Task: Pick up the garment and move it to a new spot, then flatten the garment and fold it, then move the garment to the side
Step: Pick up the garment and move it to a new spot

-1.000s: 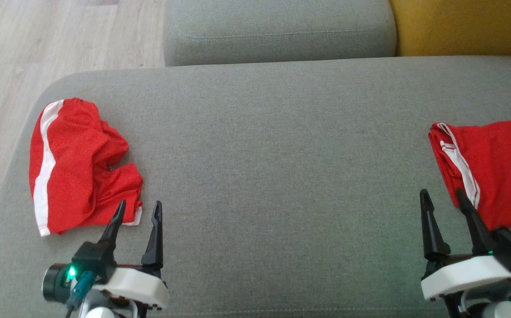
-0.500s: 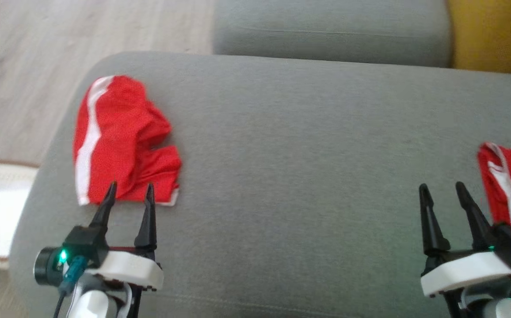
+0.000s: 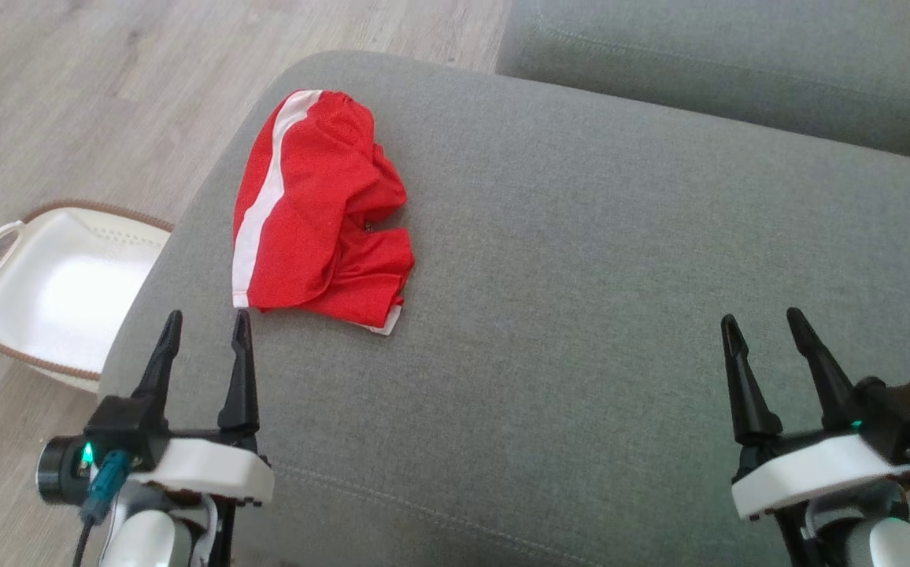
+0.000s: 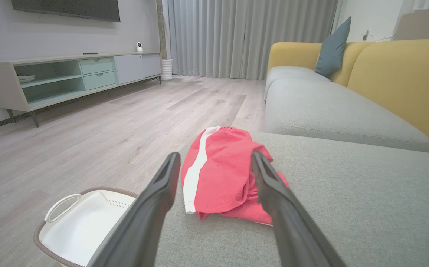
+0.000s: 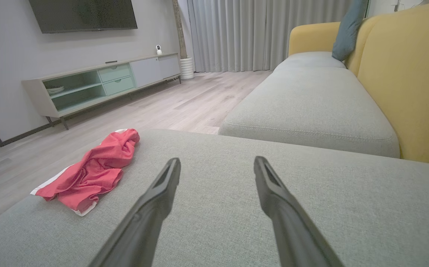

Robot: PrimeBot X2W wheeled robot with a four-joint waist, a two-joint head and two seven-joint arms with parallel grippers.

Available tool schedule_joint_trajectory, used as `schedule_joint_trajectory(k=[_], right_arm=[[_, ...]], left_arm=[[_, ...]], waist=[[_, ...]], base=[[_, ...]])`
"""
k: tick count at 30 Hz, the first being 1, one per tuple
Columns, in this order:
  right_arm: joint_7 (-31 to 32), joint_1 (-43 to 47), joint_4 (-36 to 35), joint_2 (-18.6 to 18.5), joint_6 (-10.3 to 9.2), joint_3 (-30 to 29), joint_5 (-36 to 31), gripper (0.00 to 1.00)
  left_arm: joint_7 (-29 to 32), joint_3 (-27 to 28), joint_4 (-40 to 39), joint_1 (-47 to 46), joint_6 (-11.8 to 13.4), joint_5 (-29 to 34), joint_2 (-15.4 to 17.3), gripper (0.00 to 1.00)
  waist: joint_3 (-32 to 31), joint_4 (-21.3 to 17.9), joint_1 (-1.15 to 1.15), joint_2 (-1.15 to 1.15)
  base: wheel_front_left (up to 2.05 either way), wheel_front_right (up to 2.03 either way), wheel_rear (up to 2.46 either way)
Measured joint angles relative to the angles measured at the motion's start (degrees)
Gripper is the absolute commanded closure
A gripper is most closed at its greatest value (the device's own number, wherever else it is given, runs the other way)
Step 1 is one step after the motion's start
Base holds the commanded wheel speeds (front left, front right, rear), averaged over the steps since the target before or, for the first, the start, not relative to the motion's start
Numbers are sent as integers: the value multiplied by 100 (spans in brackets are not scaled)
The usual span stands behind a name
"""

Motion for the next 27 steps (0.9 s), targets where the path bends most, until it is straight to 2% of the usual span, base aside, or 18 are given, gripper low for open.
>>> schedule_joint_trajectory(k=[6, 9, 13, 16, 20, 27], right_arm=[[27, -117, -57, 0, 0, 9, -10, 0], [90, -137, -97, 0, 0, 10, -10, 0], [226, -426, -268, -1, 0, 45, -91, 0], [313, -632, -336, -2, 0, 56, -199, 0], [404, -901, -410, -19, 0, 49, -252, 0], [417, -1048, -450, -105, 0, 40, -289, 0]], left_arm=[[0, 111, -32, -2, -4, 0, -26, 0], [0, 124, -4, -52, -93, -1, -51, 0], [-1, 159, 486, -704, -264, -159, -94, 0], [21, 229, 1140, -1307, -420, -304, -109, 0], [323, 366, 2762, -2460, -849, -715, -113, 0], [1159, 336, 4461, -3556, -1191, -1066, -46, 0]], waist=[[151, 29, 0, 0], [281, 1, 0, 0], [666, -108, 1, 0], [980, -202, 1, 0], [1624, -433, 2, 0], [2094, -650, 1, 0]], base=[[0, 0, 0], [0, 0, 0], [0, 0, 0], [0, 0, 0], [0, 0, 0], [0, 0, 0]])
